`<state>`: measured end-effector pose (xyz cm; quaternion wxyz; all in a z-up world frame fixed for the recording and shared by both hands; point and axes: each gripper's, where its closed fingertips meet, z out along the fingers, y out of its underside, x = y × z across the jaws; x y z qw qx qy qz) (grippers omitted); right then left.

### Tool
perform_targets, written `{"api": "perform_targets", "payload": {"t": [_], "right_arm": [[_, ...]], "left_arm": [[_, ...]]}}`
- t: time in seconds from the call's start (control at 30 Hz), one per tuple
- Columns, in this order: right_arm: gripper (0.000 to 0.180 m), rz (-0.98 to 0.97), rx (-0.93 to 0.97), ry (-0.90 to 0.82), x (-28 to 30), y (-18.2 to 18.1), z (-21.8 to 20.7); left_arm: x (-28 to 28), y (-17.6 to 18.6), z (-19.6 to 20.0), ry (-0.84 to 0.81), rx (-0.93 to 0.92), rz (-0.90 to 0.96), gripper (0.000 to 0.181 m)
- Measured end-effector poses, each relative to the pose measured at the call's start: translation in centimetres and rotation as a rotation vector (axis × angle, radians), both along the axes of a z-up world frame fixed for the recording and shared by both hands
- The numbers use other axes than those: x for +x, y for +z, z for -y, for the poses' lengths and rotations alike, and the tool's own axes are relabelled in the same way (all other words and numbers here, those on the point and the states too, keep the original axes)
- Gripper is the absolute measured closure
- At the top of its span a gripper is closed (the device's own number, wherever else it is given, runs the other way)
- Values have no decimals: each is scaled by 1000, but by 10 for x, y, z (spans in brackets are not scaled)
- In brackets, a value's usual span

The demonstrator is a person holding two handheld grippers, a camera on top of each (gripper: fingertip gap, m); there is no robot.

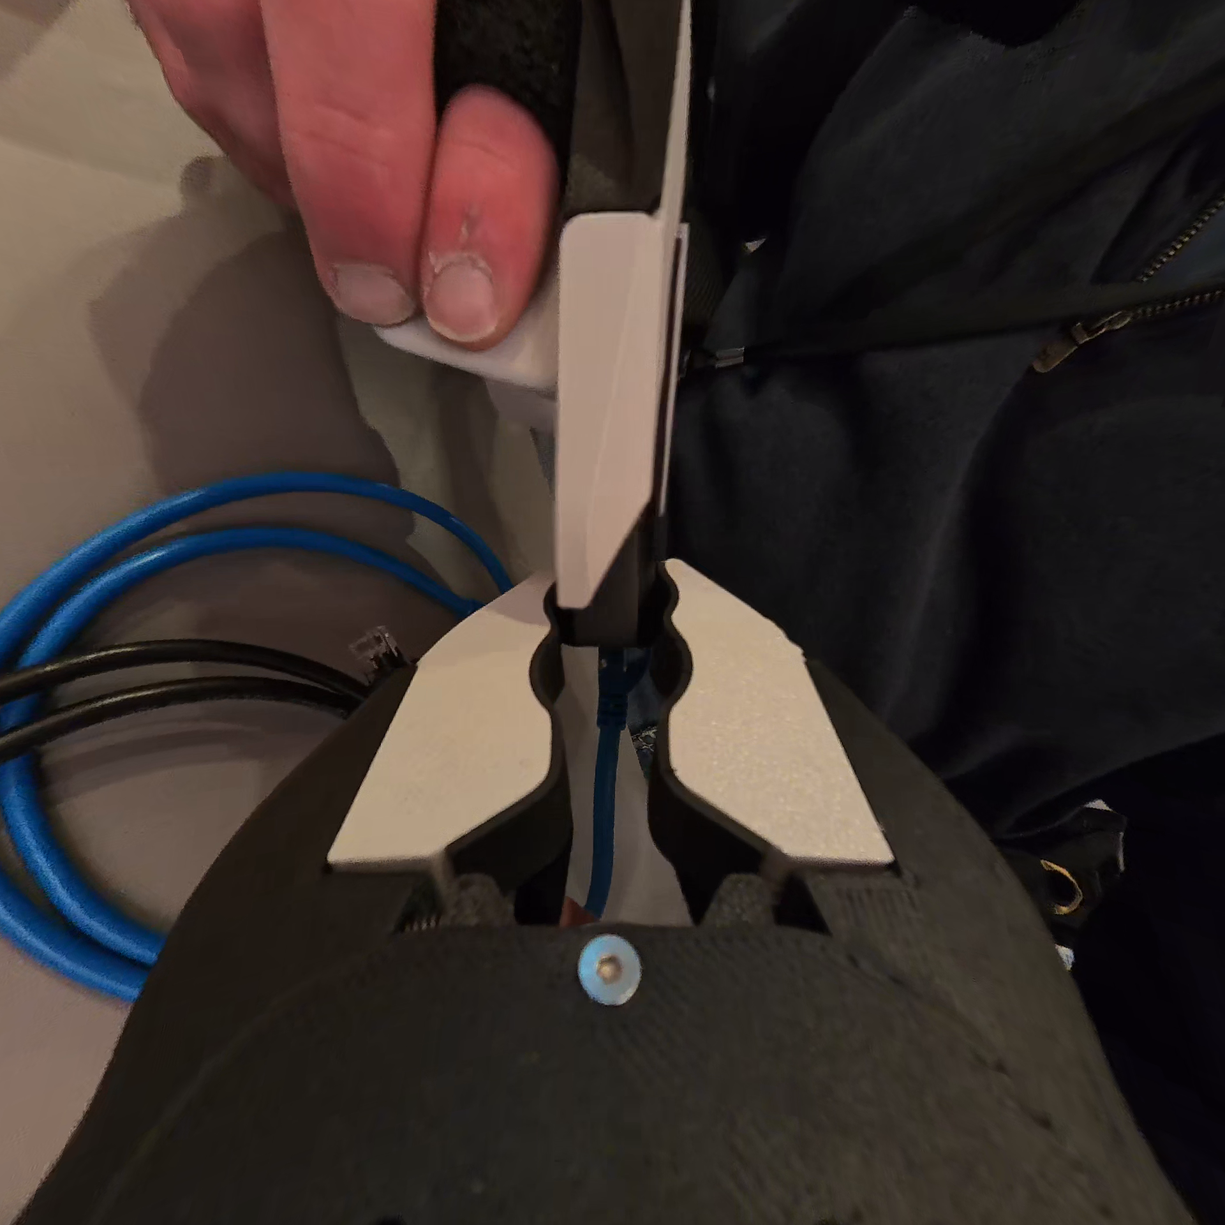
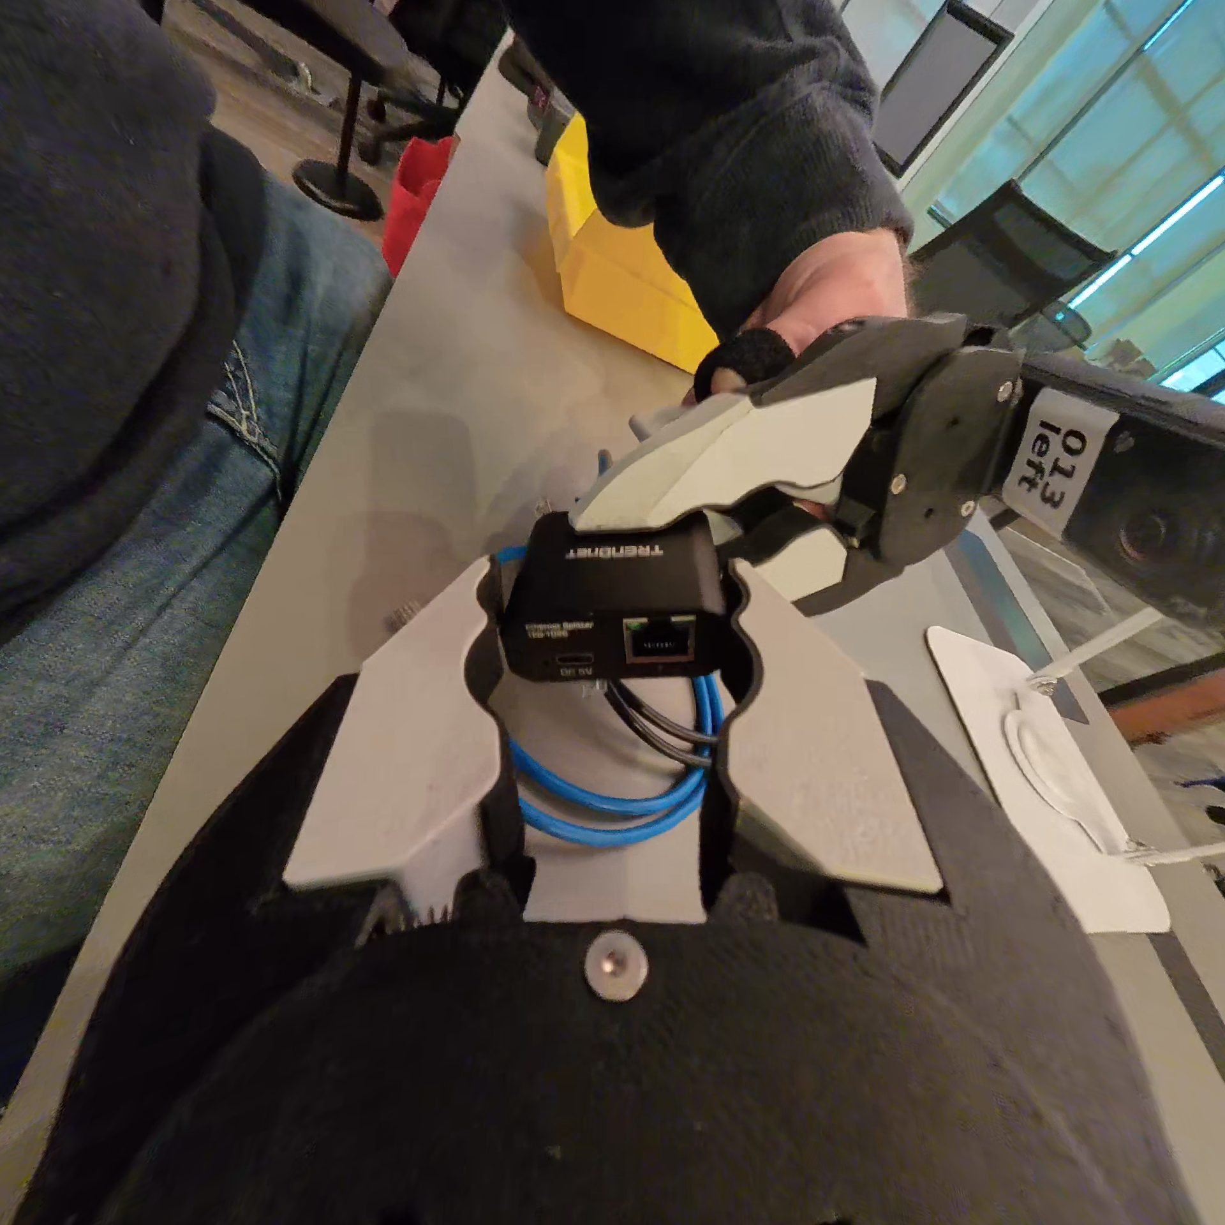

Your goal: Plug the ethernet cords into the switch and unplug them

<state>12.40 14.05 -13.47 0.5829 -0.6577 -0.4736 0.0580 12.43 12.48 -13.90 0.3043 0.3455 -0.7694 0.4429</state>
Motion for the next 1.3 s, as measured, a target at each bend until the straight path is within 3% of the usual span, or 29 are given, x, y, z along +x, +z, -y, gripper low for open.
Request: {"api": "perform_targets", "payload": {"t": [0.23,0.4,0.5,0.8,0.97,1.13,1.3], "right_arm": [[120,22,-4,16,2,0,2],[120,-69,-32,3,9,6,2],[120,-166,-58,0,17,11,6],[120,-428,-108,-156,51,14,-1],[119,-508,-119,-235,71,21,-17],[119,-604,-140,-280,85,26,-29],[120,-650,-158,-274,89,25,-31]], "left_arm": [[-3,2,2,-21,-2,-12,156],[7,8,1,43,-18,-2,155],[18,17,-13,127,87,125,142],[4,66,-72,448,485,547,142],[-34,17,-60,446,688,500,140],[-12,-26,-74,604,884,597,143],[22,-41,-77,365,1187,897,152]]}}
